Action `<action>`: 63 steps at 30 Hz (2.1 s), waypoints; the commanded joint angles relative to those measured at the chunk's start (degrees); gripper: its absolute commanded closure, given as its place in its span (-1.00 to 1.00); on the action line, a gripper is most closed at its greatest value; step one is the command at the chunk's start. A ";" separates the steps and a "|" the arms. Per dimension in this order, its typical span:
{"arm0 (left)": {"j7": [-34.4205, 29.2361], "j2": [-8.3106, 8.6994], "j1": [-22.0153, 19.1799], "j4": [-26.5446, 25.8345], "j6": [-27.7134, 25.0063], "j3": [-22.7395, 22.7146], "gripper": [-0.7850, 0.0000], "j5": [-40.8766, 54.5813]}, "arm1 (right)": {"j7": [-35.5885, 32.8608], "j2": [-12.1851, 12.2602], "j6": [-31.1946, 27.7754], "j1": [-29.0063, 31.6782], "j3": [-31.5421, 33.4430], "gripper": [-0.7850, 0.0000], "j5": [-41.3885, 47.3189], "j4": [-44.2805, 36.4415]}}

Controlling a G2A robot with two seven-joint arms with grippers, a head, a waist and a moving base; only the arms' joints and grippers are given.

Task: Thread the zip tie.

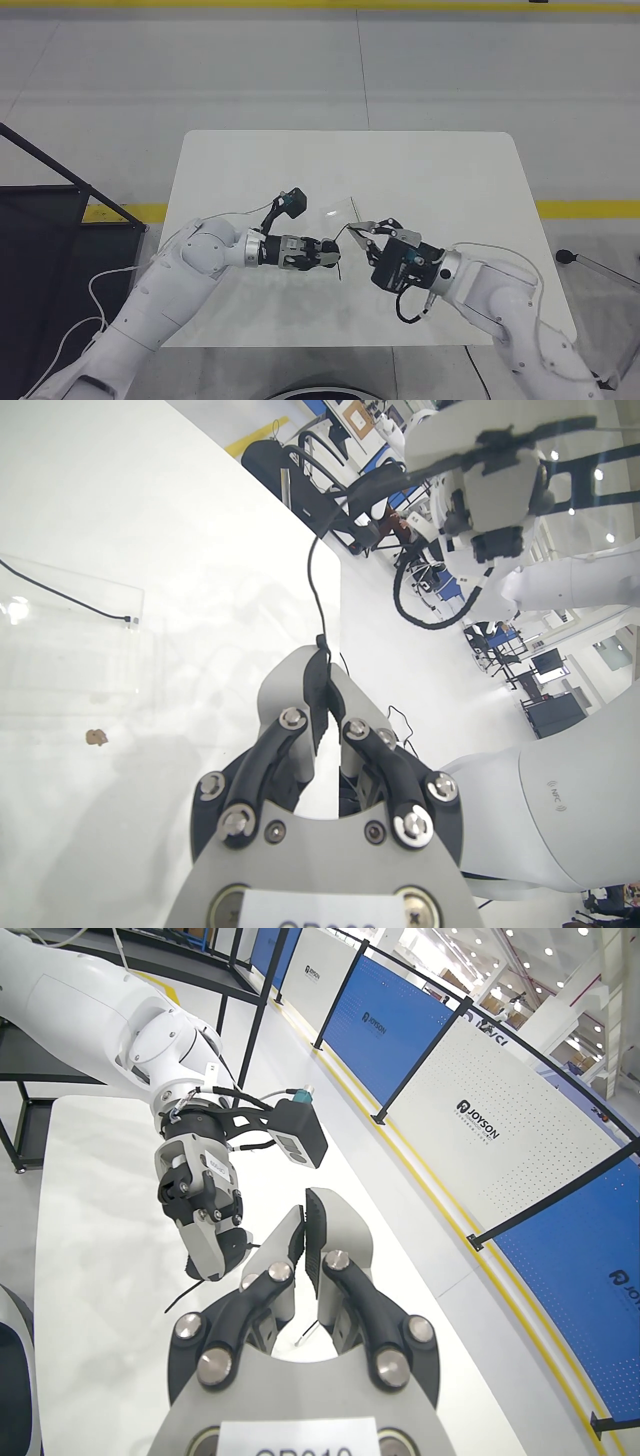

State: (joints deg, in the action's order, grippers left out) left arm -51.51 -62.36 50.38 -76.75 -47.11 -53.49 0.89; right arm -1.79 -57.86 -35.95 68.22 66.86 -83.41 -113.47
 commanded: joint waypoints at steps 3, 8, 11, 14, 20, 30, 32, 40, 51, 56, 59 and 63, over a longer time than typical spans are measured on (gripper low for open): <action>1.29 0.09 0.40 -0.44 1.18 -0.32 1.00 -0.39 | 1.63 0.13 -1.76 0.65 0.51 1.00 -0.12 -0.33; 2.12 0.13 0.50 -0.63 2.22 -0.46 1.00 -0.64 | 3.72 0.34 -4.63 1.48 1.00 1.00 -0.23 -0.77; 2.84 0.12 0.51 -0.65 2.94 -0.55 1.00 -1.00 | 4.60 0.49 -7.43 1.57 1.10 1.00 0.04 -0.67; 3.33 0.11 0.56 -0.71 3.26 -0.54 1.00 -1.31 | 5.01 0.60 -9.96 1.31 1.13 1.00 0.41 -0.39; 3.53 0.11 0.60 -0.90 3.13 -0.45 1.00 -1.71 | 6.08 0.72 -13.50 0.71 0.85 1.00 0.68 -0.06; 3.22 0.20 0.65 -0.89 2.57 -0.29 1.00 -1.93 | 6.07 0.64 -9.14 1.83 1.50 1.00 -0.12 -1.21; 3.17 0.22 0.67 -0.88 2.53 -0.27 1.00 -1.96 | 6.90 0.71 -8.61 2.32 2.11 1.00 -0.43 -1.69; 3.09 0.19 0.54 -1.00 2.65 0.09 1.00 -2.03 | 6.71 0.83 -9.81 2.51 2.34 1.00 -0.91 -2.06; 3.17 0.20 0.51 -0.99 2.71 0.11 1.00 -2.14 | 5.29 0.57 -10.44 1.00 0.80 1.00 -0.46 -1.41; 3.17 0.20 0.51 -0.99 2.71 0.11 1.00 -2.14 | 4.88 0.51 -10.56 0.70 0.47 1.00 -0.30 -1.28; 3.17 0.20 0.51 -0.99 2.71 0.11 1.00 -2.14 | 4.71 0.47 -10.62 0.54 0.29 1.00 -0.26 -1.19; 3.17 0.20 0.51 -0.99 2.71 0.11 1.00 -2.14 | 4.50 0.43 -10.69 0.38 0.10 1.00 -0.13 -1.05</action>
State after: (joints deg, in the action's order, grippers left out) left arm -48.34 -62.16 50.90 -77.74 -44.40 -53.37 -1.25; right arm 2.75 -57.42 -46.59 68.63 67.01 -83.56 -114.57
